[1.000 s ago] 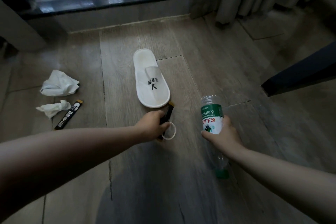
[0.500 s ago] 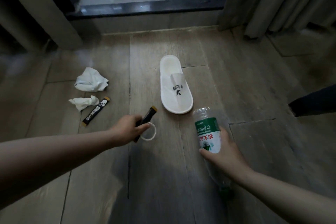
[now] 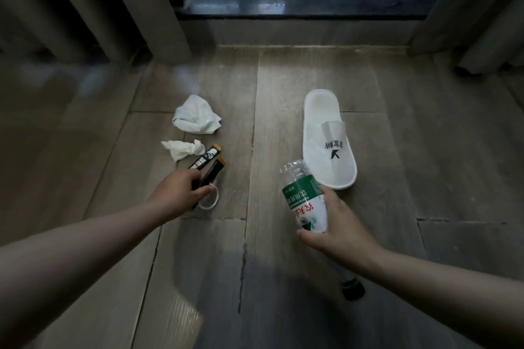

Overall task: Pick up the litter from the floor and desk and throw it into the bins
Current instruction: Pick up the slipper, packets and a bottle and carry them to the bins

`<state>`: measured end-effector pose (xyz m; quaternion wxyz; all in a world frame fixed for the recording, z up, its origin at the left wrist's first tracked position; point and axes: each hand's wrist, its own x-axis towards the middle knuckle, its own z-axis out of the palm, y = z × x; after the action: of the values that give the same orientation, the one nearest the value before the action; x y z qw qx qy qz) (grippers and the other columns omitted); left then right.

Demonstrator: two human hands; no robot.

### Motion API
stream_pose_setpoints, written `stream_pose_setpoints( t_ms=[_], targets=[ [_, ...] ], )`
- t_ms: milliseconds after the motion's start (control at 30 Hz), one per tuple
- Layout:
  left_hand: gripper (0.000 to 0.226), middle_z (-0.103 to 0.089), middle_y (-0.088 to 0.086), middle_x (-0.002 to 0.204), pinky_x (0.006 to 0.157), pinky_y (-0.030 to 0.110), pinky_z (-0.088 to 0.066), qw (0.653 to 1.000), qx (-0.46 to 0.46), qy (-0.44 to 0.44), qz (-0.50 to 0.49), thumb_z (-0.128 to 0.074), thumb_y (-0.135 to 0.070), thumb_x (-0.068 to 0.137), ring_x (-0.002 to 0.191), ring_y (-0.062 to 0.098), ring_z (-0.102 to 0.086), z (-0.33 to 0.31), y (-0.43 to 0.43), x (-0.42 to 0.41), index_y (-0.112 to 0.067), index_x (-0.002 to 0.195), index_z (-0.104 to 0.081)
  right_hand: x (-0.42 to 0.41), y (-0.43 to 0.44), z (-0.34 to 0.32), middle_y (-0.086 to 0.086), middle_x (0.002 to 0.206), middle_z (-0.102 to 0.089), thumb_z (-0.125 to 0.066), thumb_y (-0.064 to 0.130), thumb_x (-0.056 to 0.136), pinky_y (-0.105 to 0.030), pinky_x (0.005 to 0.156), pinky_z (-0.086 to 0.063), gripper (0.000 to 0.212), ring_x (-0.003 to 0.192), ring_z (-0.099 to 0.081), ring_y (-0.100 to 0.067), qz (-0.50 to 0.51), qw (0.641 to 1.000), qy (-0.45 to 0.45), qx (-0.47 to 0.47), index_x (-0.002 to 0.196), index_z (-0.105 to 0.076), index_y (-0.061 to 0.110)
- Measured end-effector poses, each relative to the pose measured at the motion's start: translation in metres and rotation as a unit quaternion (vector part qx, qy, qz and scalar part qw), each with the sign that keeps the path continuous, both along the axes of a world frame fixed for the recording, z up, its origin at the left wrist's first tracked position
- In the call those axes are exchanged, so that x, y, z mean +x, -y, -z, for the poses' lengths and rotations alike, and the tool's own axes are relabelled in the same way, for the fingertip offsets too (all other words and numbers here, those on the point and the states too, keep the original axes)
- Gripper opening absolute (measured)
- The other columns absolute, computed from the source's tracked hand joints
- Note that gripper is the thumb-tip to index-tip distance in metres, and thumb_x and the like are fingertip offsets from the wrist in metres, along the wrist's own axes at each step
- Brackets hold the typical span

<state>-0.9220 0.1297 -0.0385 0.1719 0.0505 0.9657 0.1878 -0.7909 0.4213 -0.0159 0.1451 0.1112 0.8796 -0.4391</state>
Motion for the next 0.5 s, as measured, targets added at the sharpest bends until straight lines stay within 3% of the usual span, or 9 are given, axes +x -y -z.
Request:
stream_pose_setpoints(
  t_ms=[133,333,433,500],
  targets=[
    [0.037,-0.05,-0.003,0.062,0.054,0.032,-0.031,1.0,-0.001,0.014,0.026,-0.065,-0.042,0.084,0.065,0.021,-0.053,0.012,0.009,0.005,-0.018,0.064,-0.045,-0.031,0.017,0.015,0.003,0.121,-0.054,-0.071,0.046,0.062,-0.041,0.088,-0.052,0.088,0.102,-0.058,-0.015,0.014,0.999,-0.008,0.041,0.138,-0.031,0.026],
    [0.04,-0.046,-0.005,0.057,0.049,0.03,-0.027,1.0,0.021,0.019,0.0,-0.065,-0.041,0.085,0.055,0.009,-0.045,0.014,0.02,0.009,-0.022,0.058,-0.042,-0.058,0.039,0.034,-0.005,0.12,-0.052,-0.075,0.038,0.067,-0.043,0.088,-0.051,0.081,0.105,-0.057,-0.023,0.018,0.997,-0.001,0.077,0.135,-0.034,0.021],
    [0.036,-0.054,0.0,0.066,0.052,0.03,-0.032,1.0,-0.013,-0.022,0.002,-0.065,-0.043,0.084,0.065,0.02,-0.055,0.014,0.029,-0.004,-0.016,0.066,-0.051,-0.068,0.05,0.039,-0.008,0.115,-0.051,-0.074,0.038,0.067,-0.038,0.084,-0.049,0.079,0.103,-0.056,-0.028,0.033,0.993,-0.017,0.11,0.134,-0.035,0.018],
    [0.031,-0.058,0.006,0.081,0.061,0.035,-0.041,0.997,-0.039,-0.043,0.041,-0.068,-0.042,0.082,0.079,0.026,-0.057,0.015,0.034,-0.017,-0.016,0.072,-0.055,-0.068,0.054,0.042,-0.006,0.112,-0.051,-0.073,0.04,0.067,-0.037,0.082,-0.048,0.08,0.102,-0.055,-0.027,0.026,0.99,-0.028,0.139,0.134,-0.035,0.018]
  ],
)
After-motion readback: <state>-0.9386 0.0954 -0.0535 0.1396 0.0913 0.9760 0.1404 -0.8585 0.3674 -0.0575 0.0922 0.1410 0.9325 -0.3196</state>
